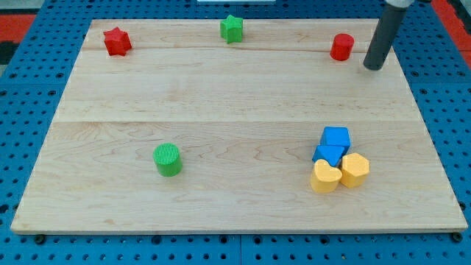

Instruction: Push the red circle to the center

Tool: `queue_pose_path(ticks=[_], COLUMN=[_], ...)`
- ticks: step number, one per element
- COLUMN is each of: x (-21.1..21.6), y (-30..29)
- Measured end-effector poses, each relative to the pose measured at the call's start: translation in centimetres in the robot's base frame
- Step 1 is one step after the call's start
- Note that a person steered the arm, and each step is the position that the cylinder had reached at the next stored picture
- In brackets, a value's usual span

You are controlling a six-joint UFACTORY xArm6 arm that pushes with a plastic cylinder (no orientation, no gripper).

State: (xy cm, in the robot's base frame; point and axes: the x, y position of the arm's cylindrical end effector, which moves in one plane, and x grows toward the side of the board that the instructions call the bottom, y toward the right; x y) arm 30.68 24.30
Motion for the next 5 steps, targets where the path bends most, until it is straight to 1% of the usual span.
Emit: queue_pose_path(ticks=[1, 2, 3, 4, 5], x=[-3.0, -3.0, -5.0, -8.2, -6.4], y=[-1.7, -10.4, -13.2, -12.1, -15.0])
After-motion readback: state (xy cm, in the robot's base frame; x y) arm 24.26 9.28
